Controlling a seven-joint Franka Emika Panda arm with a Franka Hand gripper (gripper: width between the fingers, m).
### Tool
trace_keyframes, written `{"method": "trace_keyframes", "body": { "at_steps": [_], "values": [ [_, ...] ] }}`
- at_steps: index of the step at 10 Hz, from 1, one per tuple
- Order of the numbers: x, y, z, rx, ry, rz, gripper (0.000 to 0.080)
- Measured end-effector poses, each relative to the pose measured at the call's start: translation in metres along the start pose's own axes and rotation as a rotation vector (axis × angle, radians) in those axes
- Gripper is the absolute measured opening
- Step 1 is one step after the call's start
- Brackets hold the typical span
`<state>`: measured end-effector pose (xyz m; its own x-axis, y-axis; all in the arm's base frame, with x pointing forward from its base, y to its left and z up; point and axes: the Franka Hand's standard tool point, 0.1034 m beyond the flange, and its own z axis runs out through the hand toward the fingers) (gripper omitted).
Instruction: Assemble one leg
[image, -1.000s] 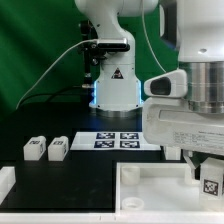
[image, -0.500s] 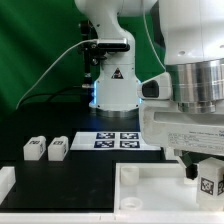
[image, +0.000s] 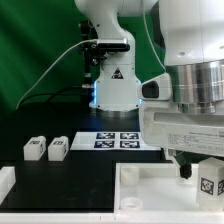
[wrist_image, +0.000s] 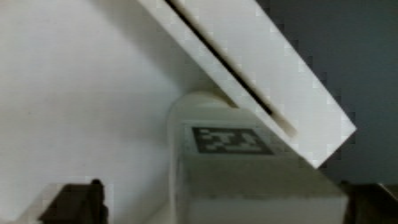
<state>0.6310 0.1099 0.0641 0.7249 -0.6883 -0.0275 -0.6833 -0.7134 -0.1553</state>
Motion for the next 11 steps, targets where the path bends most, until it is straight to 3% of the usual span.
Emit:
{"method": "trace_keyframes", "body": {
  "at_steps": [2, 3, 4, 5, 8, 10, 11],
  "values": [
    [-0.0001, 0.0002, 0.0004, -0.001, 0.0, 0.0, 0.0649],
    [-0.0001, 0.0003, 0.0005, -0.001, 0.0, 0.0, 0.0569],
    [-0.0001, 0.0004, 0.0007, -0.001, -0.001, 0.0, 0.0388],
    [-0.0001, 0.0004, 0.0007, -0.001, -0.001, 0.0, 0.0291],
    [0.0, 0.0004, 0.0007, -0.001, 0.0, 0.043, 0.0291],
    [-0.0029, -0.002, 0.0016, 0.011, 0.013, 0.339, 0.0291],
    [-0.0047, -0.001, 0.0019, 0.041, 0.042, 0.582, 0.0291]
  ]
}}
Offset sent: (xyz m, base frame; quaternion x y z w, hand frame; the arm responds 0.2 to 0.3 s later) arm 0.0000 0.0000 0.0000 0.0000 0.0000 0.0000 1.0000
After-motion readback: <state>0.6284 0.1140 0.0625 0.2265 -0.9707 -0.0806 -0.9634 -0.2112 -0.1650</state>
